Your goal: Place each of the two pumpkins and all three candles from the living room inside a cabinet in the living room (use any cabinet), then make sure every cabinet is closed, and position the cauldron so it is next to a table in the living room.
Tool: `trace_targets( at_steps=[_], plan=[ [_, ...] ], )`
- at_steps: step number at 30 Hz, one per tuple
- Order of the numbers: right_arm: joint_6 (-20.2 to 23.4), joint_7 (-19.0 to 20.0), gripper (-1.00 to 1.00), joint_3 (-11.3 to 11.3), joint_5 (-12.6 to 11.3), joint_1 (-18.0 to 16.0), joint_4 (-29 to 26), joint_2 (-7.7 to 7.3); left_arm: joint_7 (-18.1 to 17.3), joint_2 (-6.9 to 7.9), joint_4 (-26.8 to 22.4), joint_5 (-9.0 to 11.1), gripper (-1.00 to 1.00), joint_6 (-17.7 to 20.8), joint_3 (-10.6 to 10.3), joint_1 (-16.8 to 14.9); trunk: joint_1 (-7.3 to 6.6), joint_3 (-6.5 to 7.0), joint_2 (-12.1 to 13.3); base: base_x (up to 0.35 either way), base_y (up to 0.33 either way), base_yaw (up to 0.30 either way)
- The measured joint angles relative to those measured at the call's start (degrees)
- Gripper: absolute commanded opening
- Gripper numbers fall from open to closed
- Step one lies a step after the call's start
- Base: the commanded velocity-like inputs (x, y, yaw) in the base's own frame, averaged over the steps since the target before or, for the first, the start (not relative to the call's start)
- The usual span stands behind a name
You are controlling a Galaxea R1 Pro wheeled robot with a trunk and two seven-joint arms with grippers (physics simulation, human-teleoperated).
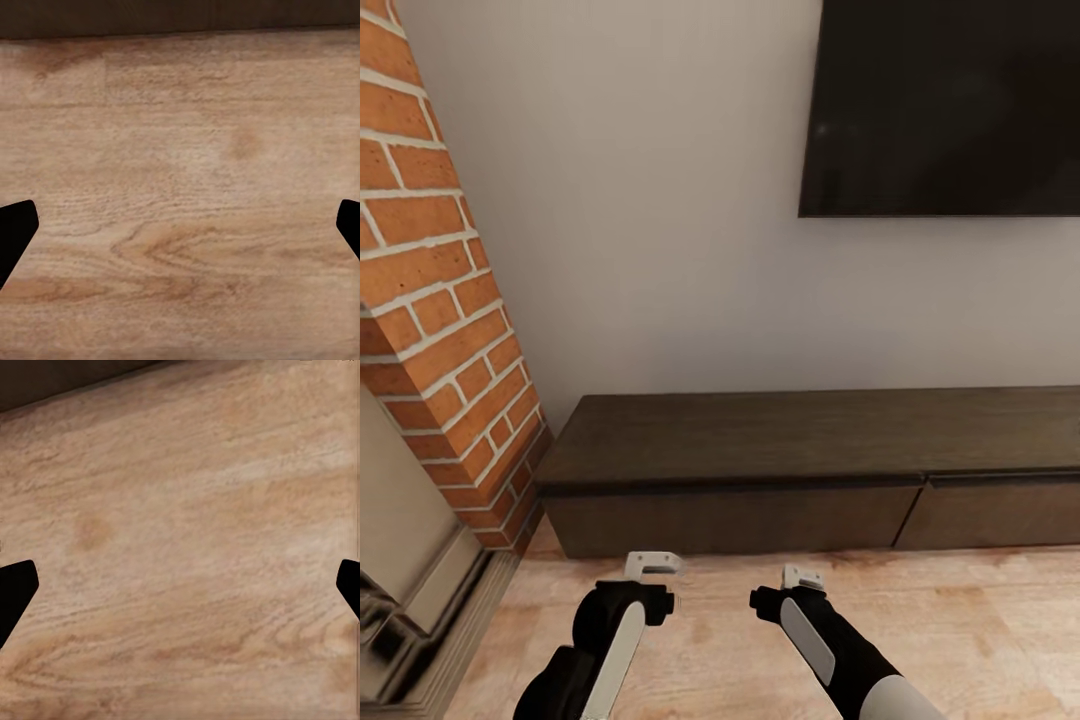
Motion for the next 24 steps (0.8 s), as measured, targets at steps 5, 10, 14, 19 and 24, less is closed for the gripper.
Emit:
trace_targets(
  at_steps=[5, 10, 14, 19, 24],
  plan=[
    [0.09, 0.04, 1.00, -0.01, 0.23, 0.00, 0.02, 0.04, 0.01, 0.00, 0.69, 0.04, 1.00, 0.16, 0.48, -0.48, -1.10, 0.90, 2.01, 0.000, 0.000, 0.000],
    [0.49, 0.10, 1.00, -0.02, -0.05, 0.00, 0.18, 0.00, 0.01, 0.00, 0.89, 0.06, 1.00, 0.20, 0.80, -0.58, -2.20, 1.80, 4.01, 0.000, 0.000, 0.000],
    [3.47, 0.25, 1.00, -0.09, -0.16, 0.00, 0.13, -0.01, 0.01, 0.00, 0.90, 0.05, 1.00, 0.20, 0.84, -0.59, -3.08, 2.51, 5.62, 0.000, 0.000, 0.000],
    [6.80, 0.20, 1.00, -0.18, -0.17, -0.04, 0.06, 0.04, 0.00, 0.00, 0.84, 0.10, 1.00, 0.34, 3.78, -0.80, -4.17, 3.41, 7.62, 0.000, 0.000, 0.000],
    [7.55, 0.24, 1.00, -0.27, -0.17, -0.22, 0.09, 0.07, -0.02, -0.13, 0.83, 0.33, 1.00, 0.38, 5.87, -1.03, -5.25, 4.31, 9.63, -0.090, 0.000, 0.000]
  ],
)
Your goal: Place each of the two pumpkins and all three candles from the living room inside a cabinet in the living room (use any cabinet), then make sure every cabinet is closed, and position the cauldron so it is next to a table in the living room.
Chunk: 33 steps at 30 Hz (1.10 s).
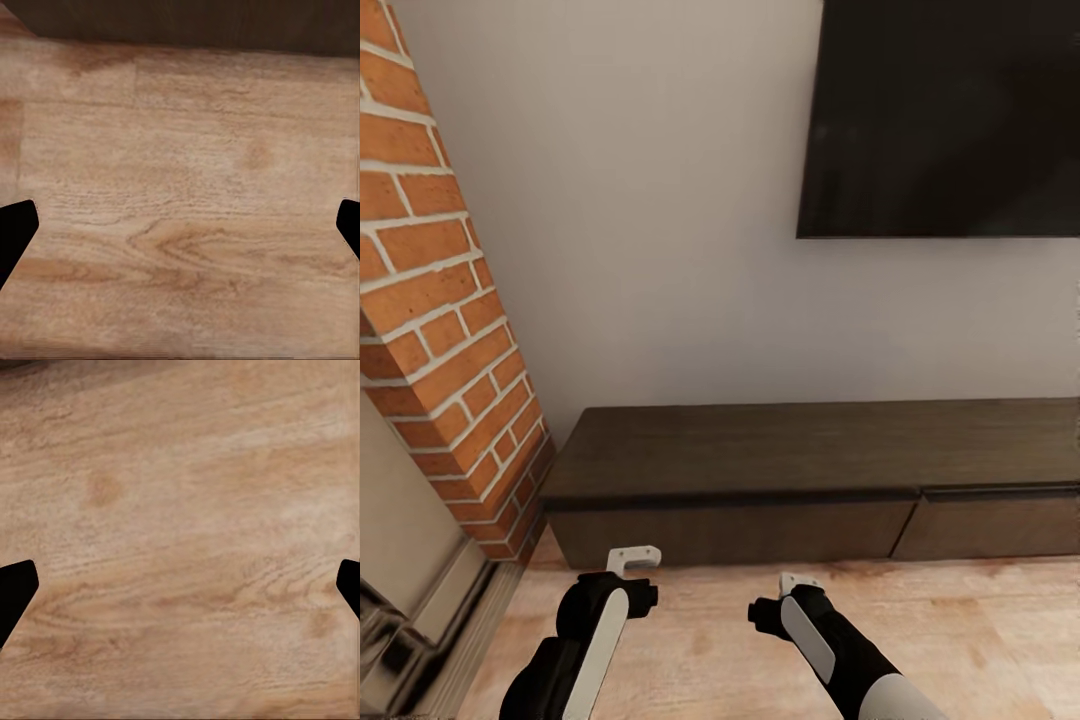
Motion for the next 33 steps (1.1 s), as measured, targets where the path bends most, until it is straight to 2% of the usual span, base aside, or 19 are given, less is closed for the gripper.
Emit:
trace_targets(
  at_steps=[6, 33],
  plan=[
    [-0.06, -0.02, 1.00, 0.00, 0.00, -0.04, -0.02, 0.00, -0.01, -0.04, 0.00, 0.09, 1.00, 0.00, 0.05, -0.01, -1.33, 1.08, 2.41, -0.118, 0.000, 0.000],
    [-0.38, -0.10, 1.00, 0.08, 0.08, 0.10, -0.07, 0.00, 0.00, -0.05, 0.00, 0.05, 1.00, 0.00, -0.03, -0.01, -7.27, 5.92, 13.23, -0.002, 0.000, 0.000]
  ],
)
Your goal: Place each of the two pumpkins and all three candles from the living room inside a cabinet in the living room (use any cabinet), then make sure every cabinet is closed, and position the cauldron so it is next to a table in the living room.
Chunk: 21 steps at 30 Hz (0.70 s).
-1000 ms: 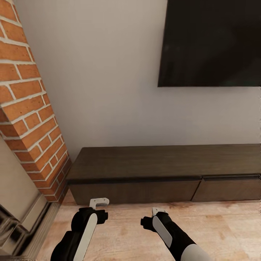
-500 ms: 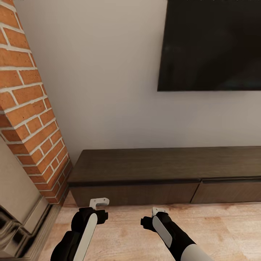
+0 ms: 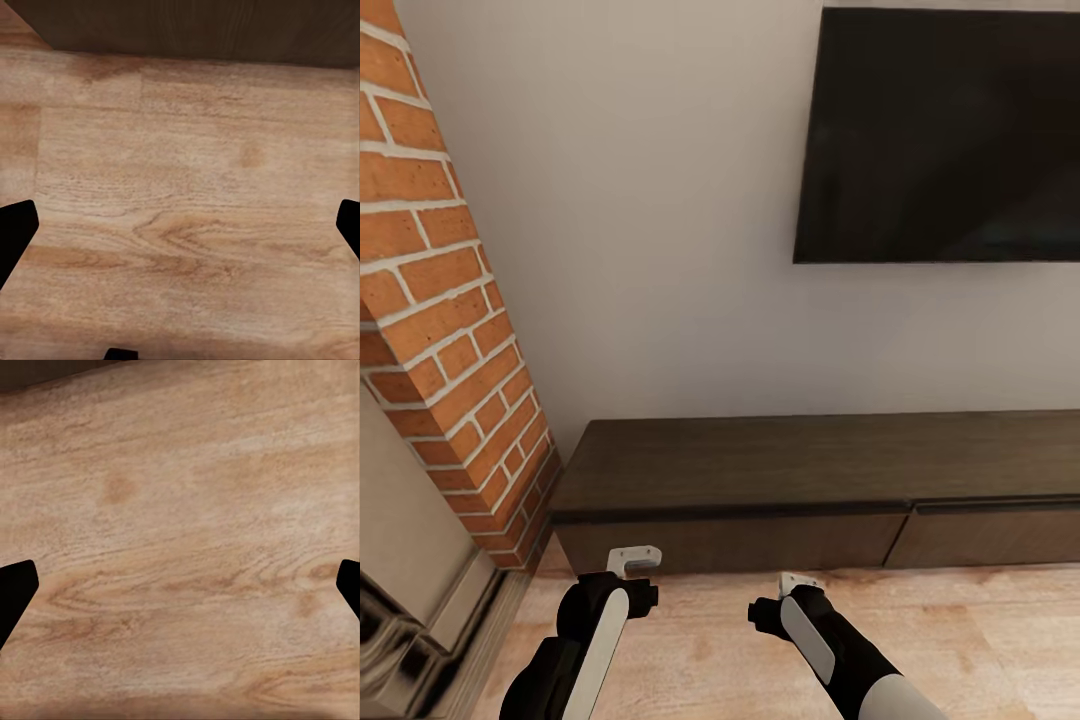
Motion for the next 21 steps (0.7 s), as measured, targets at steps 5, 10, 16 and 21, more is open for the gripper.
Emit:
trace_targets(
  at_steps=[5, 10, 16, 21],
  plan=[
    [-0.07, -0.04, 1.00, 0.00, 0.08, 0.03, 0.00, 0.00, -0.05, 0.00, 0.00, 0.00, 1.00, 0.00, 0.00, 0.01, -1.10, 0.90, 2.01, 0.000, 0.000, 0.000],
    [-0.05, 0.00, 1.00, 0.00, 0.09, 0.03, 0.02, 0.00, -0.06, 0.00, 0.00, 0.00, 1.00, 0.00, 0.00, 0.01, -2.20, 1.80, 4.01, 0.000, 0.000, 0.000],
    [-0.03, -0.03, 1.00, 0.00, 0.09, 0.03, 0.07, 0.00, -0.05, 0.00, 0.00, 0.00, 1.00, 0.00, -0.01, 0.03, -3.52, 2.87, 6.42, 0.000, 0.000, 0.000],
    [-0.01, -0.04, 1.00, 0.00, 0.09, 0.03, 0.08, 0.00, -0.06, 0.00, 0.00, 0.00, 1.00, 0.00, -0.02, 0.02, -4.61, 3.77, 8.42, 0.000, 0.000, 0.000]
  ],
)
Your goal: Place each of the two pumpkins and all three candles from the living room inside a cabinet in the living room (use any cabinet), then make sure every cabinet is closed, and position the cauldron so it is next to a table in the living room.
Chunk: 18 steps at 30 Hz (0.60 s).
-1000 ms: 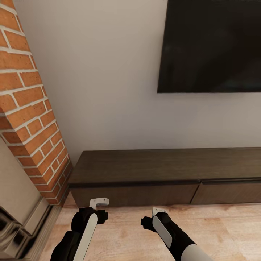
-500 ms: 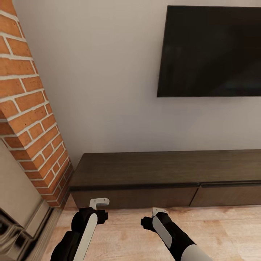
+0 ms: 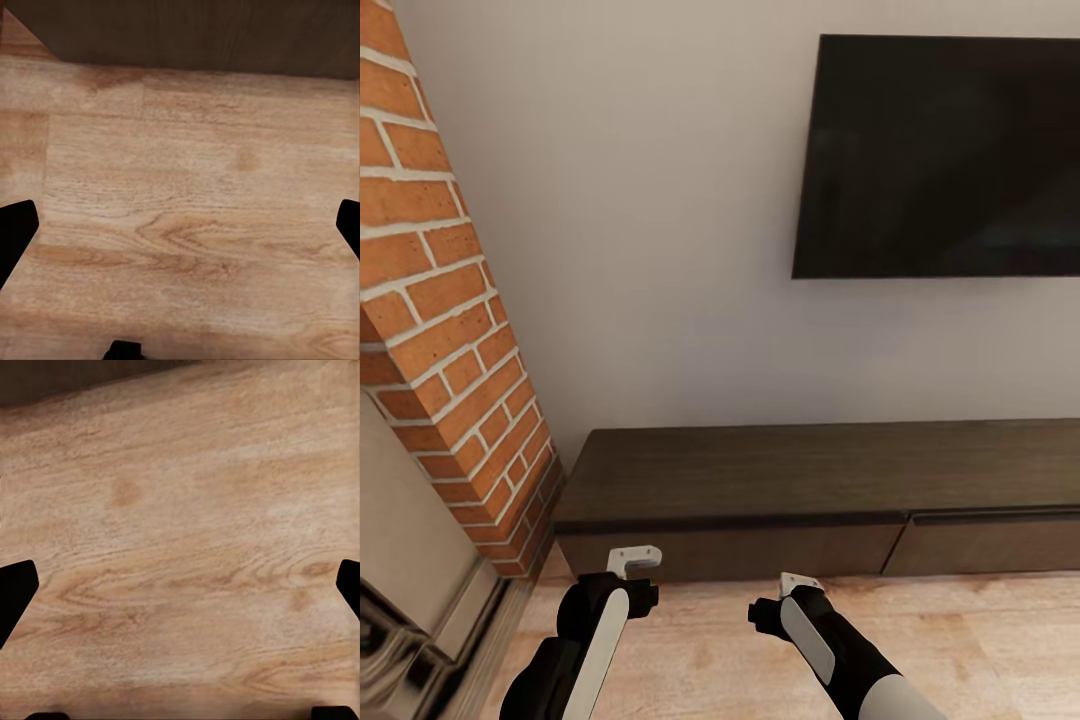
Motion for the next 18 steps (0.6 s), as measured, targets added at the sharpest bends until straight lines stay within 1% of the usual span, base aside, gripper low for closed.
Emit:
trace_targets(
  at_steps=[18],
  plan=[
    [0.00, -0.09, 1.00, 0.00, 0.08, 0.00, 0.00, -0.08, 0.00, -0.08, 0.00, 0.00, 1.00, 0.00, -0.07, -0.02, -3.95, 3.23, 7.22, 0.000, 0.000, 0.000]
  ],
)
